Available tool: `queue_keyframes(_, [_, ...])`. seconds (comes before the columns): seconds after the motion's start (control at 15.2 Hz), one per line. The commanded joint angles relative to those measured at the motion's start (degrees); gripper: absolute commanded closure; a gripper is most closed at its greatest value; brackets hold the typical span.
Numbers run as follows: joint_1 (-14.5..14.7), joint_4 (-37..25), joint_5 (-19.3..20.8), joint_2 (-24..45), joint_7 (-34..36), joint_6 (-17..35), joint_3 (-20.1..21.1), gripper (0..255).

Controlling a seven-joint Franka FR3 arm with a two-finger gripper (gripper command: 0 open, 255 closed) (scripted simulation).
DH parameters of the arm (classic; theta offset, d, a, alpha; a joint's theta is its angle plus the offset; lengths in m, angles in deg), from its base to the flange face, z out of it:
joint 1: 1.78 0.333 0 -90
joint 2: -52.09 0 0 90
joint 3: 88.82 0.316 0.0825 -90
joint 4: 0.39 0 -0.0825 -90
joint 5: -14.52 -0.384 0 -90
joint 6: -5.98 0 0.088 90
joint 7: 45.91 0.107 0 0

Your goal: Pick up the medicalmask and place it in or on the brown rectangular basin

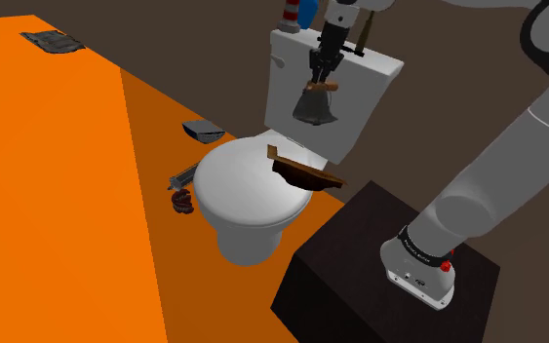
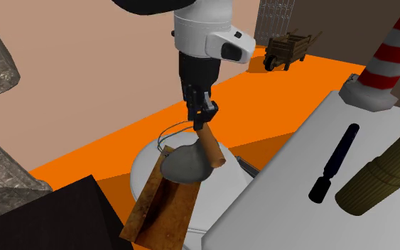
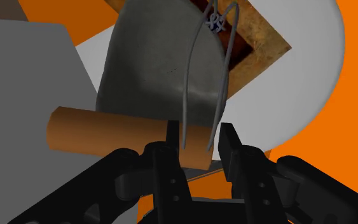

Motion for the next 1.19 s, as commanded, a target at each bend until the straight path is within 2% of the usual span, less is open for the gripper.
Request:
queue_keyframes(0.0, [0.78, 2.52, 0.40, -3.66, 1.91, -0.89, 0.85, 255])
queue_keyframes(0.53, [3.25, 9.52, 0.59, -16.80, 9.13, -6.23, 4.85, 255])
queue_keyframes(1.12, [3.23, 16.41, 0.41, -16.77, 8.41, 0.66, 4.93, 255])
